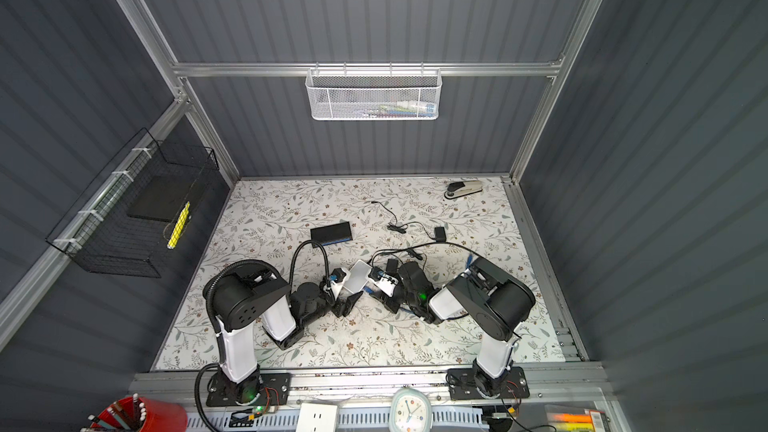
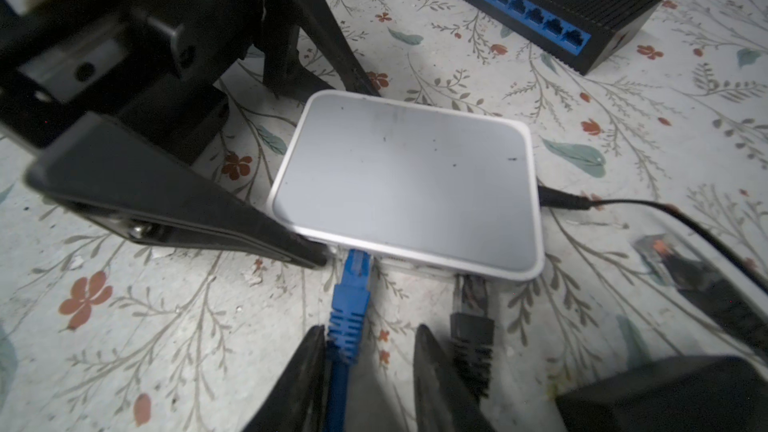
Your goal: Insert the plug into the switch port
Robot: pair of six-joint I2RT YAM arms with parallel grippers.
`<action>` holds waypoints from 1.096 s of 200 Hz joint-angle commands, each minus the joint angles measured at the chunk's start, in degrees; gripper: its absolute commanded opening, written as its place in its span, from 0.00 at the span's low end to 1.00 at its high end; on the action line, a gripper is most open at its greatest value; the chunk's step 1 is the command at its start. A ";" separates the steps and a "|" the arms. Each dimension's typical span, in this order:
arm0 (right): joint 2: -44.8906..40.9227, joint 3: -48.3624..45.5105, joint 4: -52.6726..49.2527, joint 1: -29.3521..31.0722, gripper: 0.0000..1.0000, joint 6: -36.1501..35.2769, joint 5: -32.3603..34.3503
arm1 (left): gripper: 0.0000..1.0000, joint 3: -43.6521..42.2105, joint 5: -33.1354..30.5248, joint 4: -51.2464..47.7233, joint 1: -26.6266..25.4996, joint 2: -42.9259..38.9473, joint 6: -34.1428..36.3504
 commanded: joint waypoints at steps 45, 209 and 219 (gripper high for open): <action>1.95 1.45 -3.84 0.12 0.33 -0.25 0.00 | 0.73 0.07 0.33 -7.34 -0.01 0.03 -0.88; 2.82 2.77 -7.13 0.57 0.18 1.59 4.74 | 0.80 5.44 -0.91 -11.43 -0.01 1.37 1.69; 2.84 2.72 -7.13 0.51 0.18 1.68 4.72 | 0.80 5.63 -0.96 -11.49 -0.01 1.51 2.04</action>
